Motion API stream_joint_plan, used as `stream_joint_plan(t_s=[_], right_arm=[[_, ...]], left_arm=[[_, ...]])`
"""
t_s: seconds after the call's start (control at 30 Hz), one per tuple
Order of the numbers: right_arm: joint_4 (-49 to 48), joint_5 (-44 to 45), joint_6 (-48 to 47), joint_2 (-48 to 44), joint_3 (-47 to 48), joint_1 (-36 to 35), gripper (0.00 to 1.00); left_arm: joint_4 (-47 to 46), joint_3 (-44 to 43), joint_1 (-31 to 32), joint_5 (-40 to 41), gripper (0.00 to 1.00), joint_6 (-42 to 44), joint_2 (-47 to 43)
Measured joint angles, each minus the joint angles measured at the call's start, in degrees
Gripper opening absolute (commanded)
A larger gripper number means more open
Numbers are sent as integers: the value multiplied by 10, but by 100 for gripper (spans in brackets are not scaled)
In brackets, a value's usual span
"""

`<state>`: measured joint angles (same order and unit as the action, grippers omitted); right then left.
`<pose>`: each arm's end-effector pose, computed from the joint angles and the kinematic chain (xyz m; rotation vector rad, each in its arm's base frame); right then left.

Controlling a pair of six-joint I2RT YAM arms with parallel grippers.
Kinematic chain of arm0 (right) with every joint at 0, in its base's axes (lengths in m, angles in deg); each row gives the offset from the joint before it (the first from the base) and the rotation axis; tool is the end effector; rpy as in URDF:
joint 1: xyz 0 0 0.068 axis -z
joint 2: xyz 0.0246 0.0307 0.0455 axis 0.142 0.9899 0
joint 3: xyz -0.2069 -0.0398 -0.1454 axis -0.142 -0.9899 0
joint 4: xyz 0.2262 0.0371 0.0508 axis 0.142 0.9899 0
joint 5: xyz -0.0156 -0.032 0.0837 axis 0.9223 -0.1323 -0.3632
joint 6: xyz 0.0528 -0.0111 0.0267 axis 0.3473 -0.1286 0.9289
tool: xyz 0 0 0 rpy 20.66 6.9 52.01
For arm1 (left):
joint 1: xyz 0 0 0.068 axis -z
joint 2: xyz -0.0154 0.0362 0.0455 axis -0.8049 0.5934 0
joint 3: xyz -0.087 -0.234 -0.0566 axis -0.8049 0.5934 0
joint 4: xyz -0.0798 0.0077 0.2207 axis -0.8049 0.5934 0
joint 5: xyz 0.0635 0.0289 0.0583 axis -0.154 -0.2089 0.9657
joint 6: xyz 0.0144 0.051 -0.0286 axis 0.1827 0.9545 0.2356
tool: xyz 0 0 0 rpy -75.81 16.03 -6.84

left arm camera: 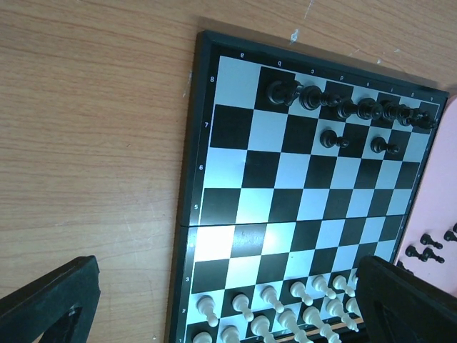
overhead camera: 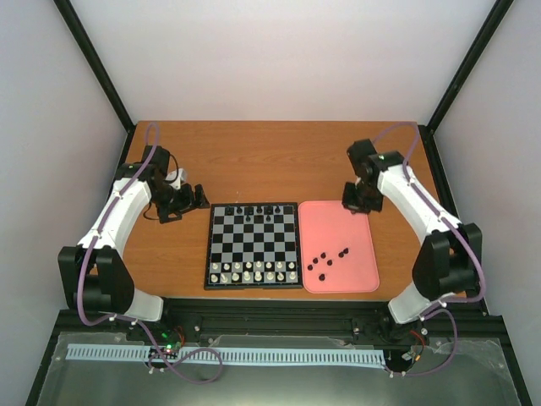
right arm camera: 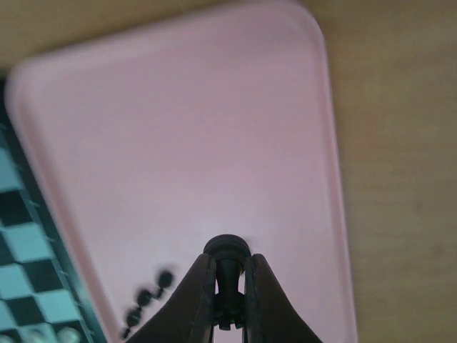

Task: Set up the chess pieces on the board
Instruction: Place the chess piece on the chessboard.

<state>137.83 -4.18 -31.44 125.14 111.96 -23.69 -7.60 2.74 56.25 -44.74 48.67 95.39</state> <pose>0.2468 0.0684 0.2421 0.3362 2.9955 0.0686 0.2386 -0.0264 0.2551 -0.3332 2.8850 -0.5694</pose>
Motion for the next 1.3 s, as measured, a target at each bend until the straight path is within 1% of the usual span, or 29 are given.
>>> stream_joint_plan(t_s=[0.1,0.23,0.37,0.47,0.63,0.9,1.3], right_arm=[[5,4,-5,60,100,-26,3],[1,-3,-17,188,227,-78,3],[1,-18,-26,286,311,-113,3],[3,-33,-31,326,348,-132,3],[8,-54,-35,351,377,-155,3],[7,-76,-35,386,381,-185,3],[5,-74,-34,406,378,-190,3]], left_arm=[[0,0,0,0,100,0,0],[0,0,0,1,100,0,0],[0,0,0,3,100,0,0],[0,0,0,4,100,0,0],[0,0,0,5,100,0,0],[0,0,0,7,100,0,0],[0,0,0,7,100,0,0]])
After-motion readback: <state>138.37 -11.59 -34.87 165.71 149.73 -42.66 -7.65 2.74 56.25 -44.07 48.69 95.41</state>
